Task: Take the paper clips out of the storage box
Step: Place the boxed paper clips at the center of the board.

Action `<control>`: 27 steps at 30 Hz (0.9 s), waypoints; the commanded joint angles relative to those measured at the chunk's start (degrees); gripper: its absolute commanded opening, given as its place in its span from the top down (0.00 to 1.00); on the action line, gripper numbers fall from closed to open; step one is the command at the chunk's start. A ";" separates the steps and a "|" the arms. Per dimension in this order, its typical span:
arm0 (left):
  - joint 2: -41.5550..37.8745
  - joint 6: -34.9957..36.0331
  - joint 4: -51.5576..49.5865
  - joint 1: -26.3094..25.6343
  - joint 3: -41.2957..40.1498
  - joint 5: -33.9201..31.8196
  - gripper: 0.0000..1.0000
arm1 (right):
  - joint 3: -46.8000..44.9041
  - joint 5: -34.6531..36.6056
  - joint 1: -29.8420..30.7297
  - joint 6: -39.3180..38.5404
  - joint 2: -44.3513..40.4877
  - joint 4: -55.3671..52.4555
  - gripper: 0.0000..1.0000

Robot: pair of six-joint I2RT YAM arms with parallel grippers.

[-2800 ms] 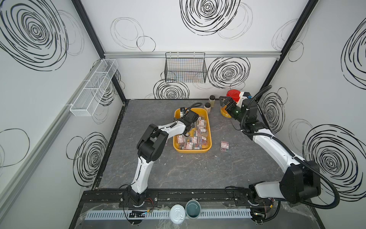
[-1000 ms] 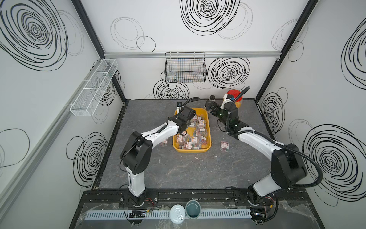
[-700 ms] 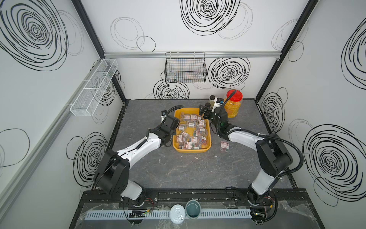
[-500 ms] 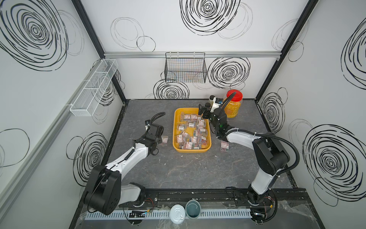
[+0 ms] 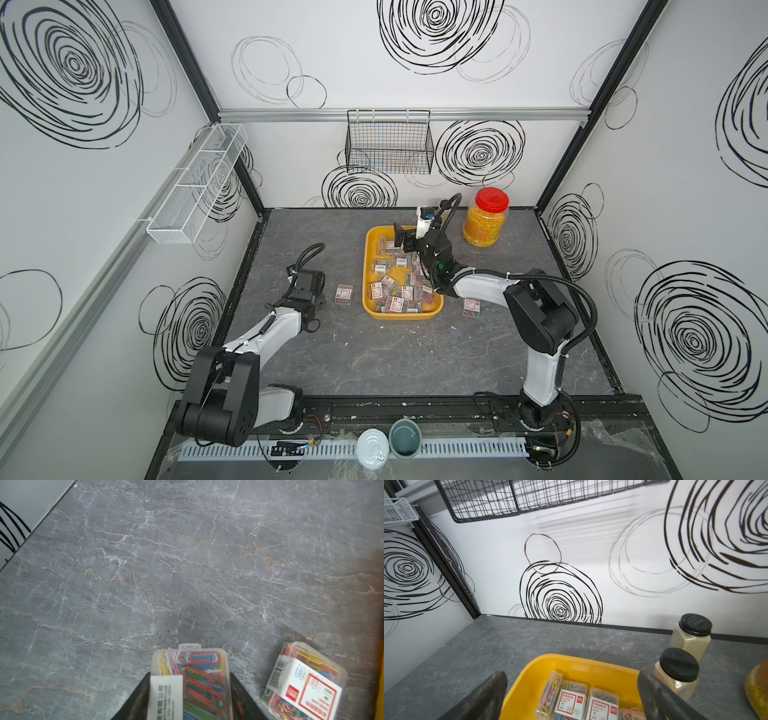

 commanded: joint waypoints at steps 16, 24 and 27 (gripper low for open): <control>12.59 -2.24 3.08 -1.50 9.64 -3.80 0.49 | 1.78 4.57 3.62 -4.06 -0.93 0.76 0.00; 17.54 -4.64 2.51 -2.82 13.37 -3.54 0.48 | 7.21 5.57 3.02 -2.72 2.96 -4.54 0.00; 19.36 -5.41 2.15 -3.64 14.55 -3.52 0.48 | 8.97 4.71 3.04 -1.29 4.05 -5.96 0.00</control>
